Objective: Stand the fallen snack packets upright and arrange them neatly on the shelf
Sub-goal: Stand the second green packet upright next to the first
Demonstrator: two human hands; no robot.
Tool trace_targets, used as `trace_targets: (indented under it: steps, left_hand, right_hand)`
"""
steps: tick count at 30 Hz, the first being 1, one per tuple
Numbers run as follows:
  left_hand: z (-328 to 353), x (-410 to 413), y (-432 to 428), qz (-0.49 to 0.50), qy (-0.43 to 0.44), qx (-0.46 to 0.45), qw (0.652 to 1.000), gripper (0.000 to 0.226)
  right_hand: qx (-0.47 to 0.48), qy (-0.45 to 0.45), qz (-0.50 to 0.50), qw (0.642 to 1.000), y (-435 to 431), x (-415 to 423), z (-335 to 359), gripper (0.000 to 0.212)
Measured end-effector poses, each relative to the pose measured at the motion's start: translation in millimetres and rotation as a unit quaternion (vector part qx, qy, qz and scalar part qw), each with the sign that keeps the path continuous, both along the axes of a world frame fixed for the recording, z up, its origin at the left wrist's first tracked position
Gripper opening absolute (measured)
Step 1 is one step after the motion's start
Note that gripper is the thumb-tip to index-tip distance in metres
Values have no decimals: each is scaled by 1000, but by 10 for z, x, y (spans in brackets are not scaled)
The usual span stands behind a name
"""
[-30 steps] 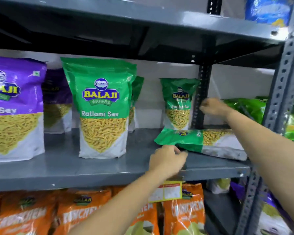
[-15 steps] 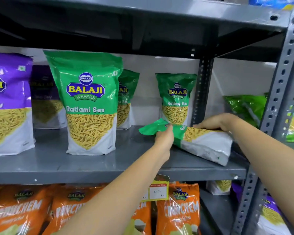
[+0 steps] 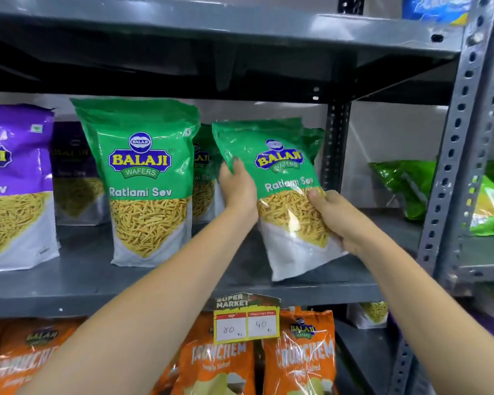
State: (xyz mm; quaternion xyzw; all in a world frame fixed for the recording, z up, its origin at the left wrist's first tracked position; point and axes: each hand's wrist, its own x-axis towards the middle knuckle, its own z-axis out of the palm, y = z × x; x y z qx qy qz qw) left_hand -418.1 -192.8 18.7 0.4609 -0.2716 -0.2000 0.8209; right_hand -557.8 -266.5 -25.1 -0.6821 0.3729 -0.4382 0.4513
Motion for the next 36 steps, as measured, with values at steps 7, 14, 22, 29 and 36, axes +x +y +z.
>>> trace_targets:
  steps: [7,14,22,29,36]
  left_hand:
    - [79,95,89,-13,-112,-47,992,56]
    - [60,107,83,4,-143,-70,987,55]
    - [189,238,-50,12,-175,-99,979,52]
    - [3,406,-200,-1,-157,-90,983,53]
    - [-92,471,-164,-52,-177,-63,981,55]
  right_hand:
    - [-108,-119,-87,983,400,148,-266,29]
    - [-133,-151,-110,973,384,235,-406,24]
    - [-178,-131,-133,966,319,456,-331,46]
    - [-182,-117,-104,971,230,570,-495,31]
    - [-116,-120,-89,982,82,553,-547,39]
